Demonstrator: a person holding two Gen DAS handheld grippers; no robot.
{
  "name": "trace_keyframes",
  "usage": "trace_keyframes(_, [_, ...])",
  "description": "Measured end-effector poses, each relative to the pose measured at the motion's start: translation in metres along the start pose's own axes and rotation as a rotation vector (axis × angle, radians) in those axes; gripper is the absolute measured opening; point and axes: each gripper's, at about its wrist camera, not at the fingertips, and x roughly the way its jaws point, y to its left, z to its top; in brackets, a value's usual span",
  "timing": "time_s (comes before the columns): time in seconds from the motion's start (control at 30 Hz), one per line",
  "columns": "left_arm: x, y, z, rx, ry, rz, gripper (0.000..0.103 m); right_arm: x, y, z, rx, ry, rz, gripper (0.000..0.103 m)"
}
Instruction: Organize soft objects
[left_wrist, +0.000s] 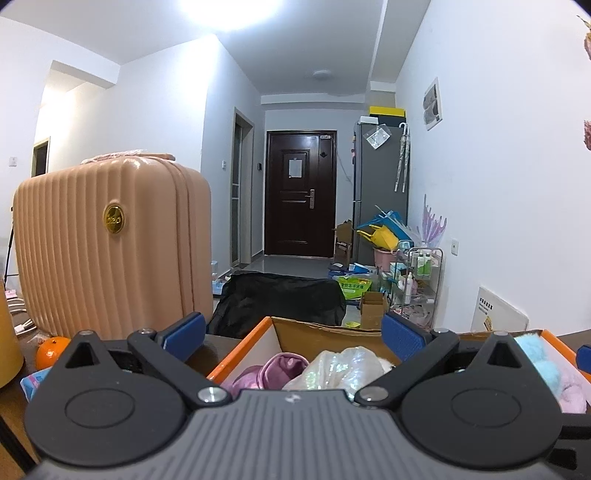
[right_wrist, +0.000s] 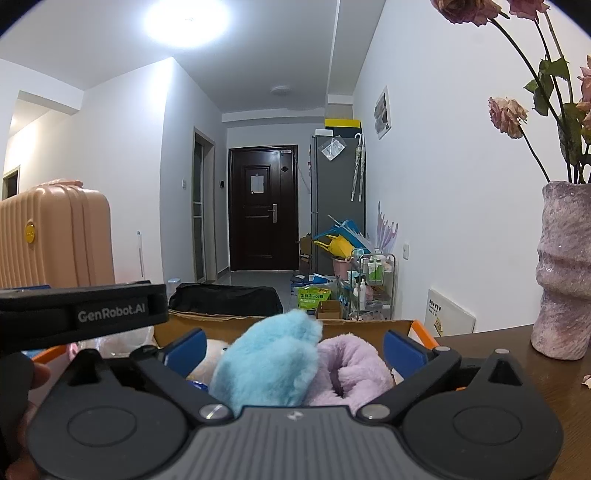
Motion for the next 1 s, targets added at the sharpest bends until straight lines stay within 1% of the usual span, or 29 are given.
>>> trace_keyframes(0.2, [0.0, 0.001, -0.001, 0.001, -0.001, 0.018, 0.103, -0.003, 0.0, 0.0, -0.004, -0.005, 0.0, 0.103])
trace_keyframes(0.4, [-0.002, 0.003, -0.001, -0.004, 0.001, 0.015, 0.103, -0.011, -0.005, 0.001, 0.005, -0.029, -0.002, 0.103])
trace_keyframes(0.7, [-0.018, 0.007, -0.002, 0.0, -0.017, 0.006, 0.103, -0.033, -0.012, -0.003, -0.02, -0.065, -0.015, 0.103])
trace_keyframes(1.0, [-0.045, 0.013, -0.005, 0.002, -0.033, -0.004, 0.103, -0.06, -0.022, -0.006, -0.055, -0.107, -0.018, 0.103])
